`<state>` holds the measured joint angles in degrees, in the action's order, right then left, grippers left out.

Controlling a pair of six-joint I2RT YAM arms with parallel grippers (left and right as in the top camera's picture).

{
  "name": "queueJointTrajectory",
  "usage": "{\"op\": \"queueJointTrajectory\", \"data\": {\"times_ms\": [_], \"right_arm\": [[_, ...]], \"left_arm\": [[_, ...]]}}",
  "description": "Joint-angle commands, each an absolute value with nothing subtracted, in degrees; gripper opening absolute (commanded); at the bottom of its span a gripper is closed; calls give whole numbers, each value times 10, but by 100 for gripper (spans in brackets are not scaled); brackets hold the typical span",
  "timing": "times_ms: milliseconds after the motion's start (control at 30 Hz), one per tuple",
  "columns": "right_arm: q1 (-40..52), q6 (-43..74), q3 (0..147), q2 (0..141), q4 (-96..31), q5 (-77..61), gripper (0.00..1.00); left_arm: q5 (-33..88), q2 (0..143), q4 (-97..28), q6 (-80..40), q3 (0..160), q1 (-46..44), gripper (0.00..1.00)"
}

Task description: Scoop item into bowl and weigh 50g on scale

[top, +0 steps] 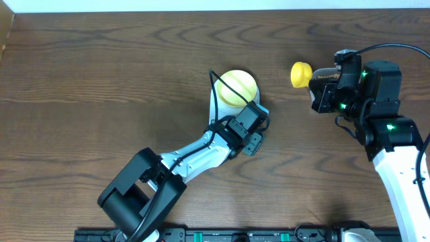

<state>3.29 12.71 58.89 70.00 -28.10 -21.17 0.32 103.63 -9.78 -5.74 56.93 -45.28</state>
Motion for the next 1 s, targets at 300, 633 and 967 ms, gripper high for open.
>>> {"op": "queueJointTrajectory", "data": {"times_ms": [300, 633, 967], "right_arm": [[30, 115, 593, 691, -285, -211, 1], [29, 124, 593, 691, -279, -222, 1], [22, 124, 593, 691, -285, -230, 1]], "left_arm": [[37, 1065, -102, -56, 565, -454, 69], [60, 966, -140, -50, 565, -453, 79], [48, 803, -150, -65, 565, -453, 99]]}}
